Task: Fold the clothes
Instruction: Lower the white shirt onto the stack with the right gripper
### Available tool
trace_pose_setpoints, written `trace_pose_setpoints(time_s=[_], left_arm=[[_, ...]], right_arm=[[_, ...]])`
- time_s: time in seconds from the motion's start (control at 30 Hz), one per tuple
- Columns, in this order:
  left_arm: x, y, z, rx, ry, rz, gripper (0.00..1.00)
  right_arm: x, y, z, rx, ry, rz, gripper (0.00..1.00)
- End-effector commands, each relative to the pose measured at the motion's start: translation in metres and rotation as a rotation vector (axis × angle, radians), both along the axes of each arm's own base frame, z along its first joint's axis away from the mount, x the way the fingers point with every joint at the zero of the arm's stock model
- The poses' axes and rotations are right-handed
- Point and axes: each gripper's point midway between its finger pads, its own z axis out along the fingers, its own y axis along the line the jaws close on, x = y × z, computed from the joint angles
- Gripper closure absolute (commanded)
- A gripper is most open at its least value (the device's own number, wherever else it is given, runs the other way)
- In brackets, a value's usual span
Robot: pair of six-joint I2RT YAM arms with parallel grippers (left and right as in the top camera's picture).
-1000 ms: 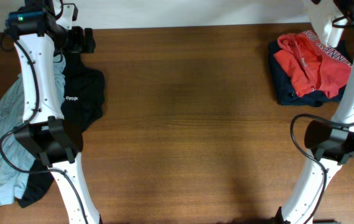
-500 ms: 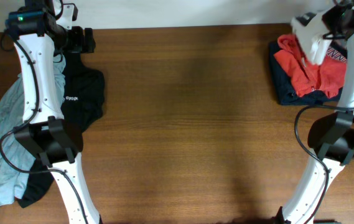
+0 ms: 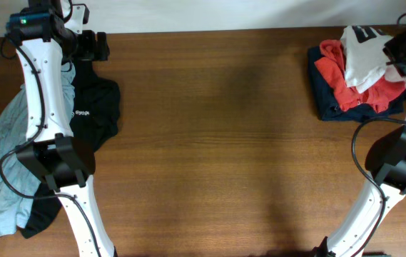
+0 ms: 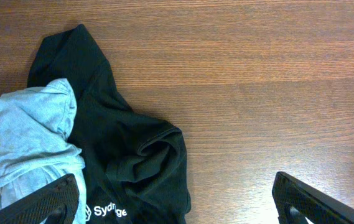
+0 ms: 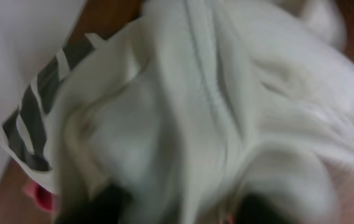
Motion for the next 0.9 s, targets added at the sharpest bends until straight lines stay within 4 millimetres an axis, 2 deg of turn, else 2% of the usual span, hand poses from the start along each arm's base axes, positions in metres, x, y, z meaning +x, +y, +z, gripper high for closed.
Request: trace_pose_setpoints(time_s=[0.0, 0.13, 0.33, 0.53, 0.87], left_arm=[[-0.003, -0.002, 0.017, -0.004, -0.031, 0.004, 0.01], [-0.005, -0.003, 0.016, -0.005, -0.023, 0.004, 0.01], [-0.006, -0.003, 0.016, -0.005, -0.02, 0.004, 0.01], [-0.006, -0.003, 0.016, -0.005, -0.02, 0.004, 0.01], [-0.005, -0.003, 0.016, -0.005, -0.021, 0.004, 0.01]], right_arm=[[-0.007, 0.003, 0.002, -0.02, 0.036, 0.049, 0.12], [-0.006, 0.014, 0.001, -0.008, 0.042, 0.165, 0.0], [-0.002, 0.031, 0.002, 0.026, 0.026, 0.303, 0.01], [-0.021, 0.039, -0.008, 0.073, 0.105, 0.3, 0.01], [-0.041, 0.045, -0.021, 0.087, 0.207, 0.363, 0.02]])
